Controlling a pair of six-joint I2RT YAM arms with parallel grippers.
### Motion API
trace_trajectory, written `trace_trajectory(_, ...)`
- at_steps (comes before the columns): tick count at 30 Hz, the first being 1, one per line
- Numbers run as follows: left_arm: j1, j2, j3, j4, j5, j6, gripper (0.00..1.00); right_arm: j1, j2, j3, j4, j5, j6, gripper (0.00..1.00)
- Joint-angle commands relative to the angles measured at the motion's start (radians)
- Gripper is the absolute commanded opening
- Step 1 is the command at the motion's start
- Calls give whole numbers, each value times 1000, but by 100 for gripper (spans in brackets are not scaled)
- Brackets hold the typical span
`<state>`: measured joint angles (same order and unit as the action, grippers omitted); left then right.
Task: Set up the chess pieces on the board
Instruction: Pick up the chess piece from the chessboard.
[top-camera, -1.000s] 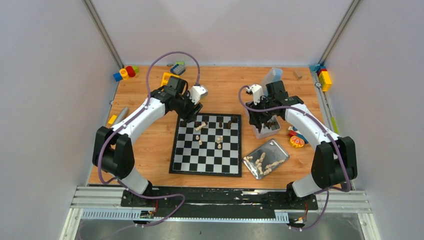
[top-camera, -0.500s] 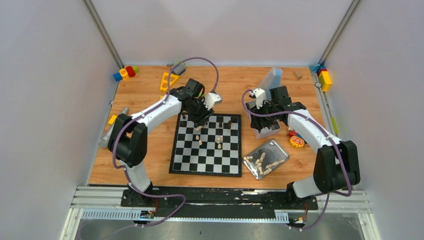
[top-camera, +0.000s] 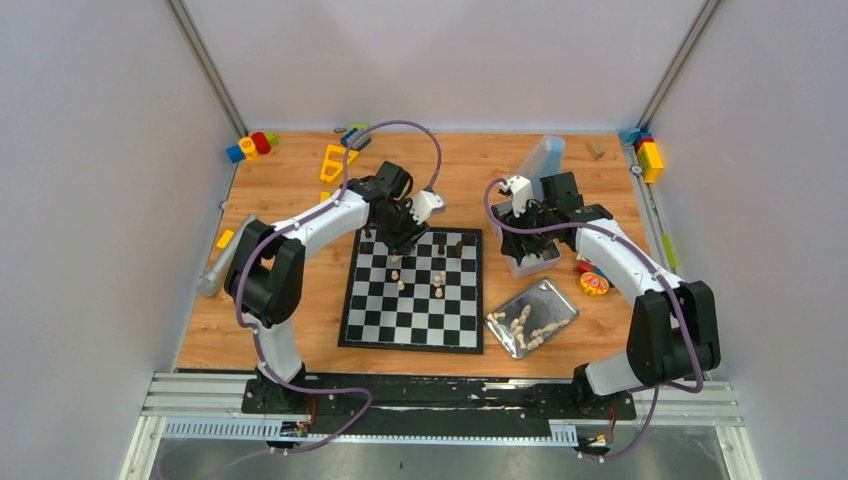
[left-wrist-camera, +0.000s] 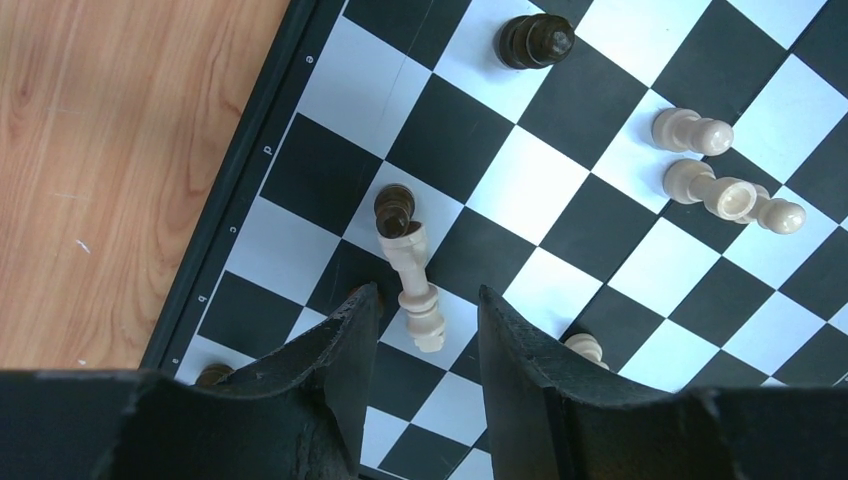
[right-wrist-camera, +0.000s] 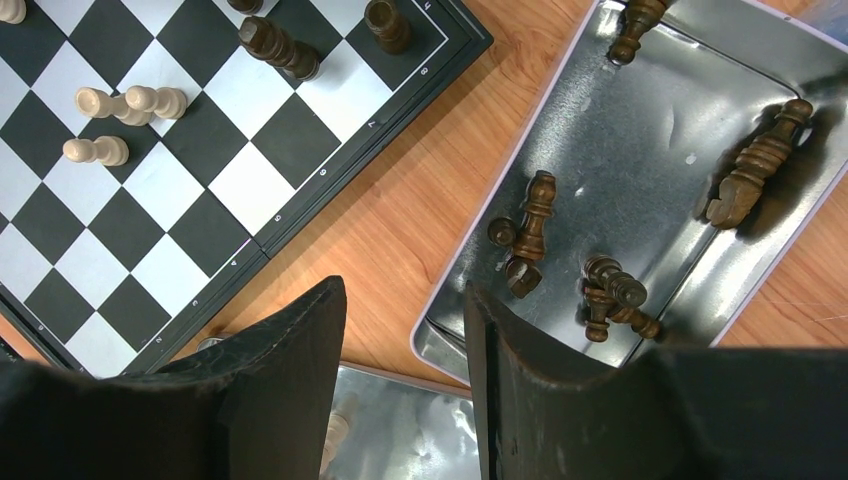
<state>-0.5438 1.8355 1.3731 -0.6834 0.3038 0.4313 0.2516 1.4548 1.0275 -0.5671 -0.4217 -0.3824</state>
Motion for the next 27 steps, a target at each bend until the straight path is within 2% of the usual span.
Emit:
trace_trajectory(1,-10,18,35,16,4,27,49,-6,-30,-9,38,-26,3,48)
trace_trajectory(27,-21,64,28,13,-25,54,40,-8,-27,-15,37,-30,-3,47)
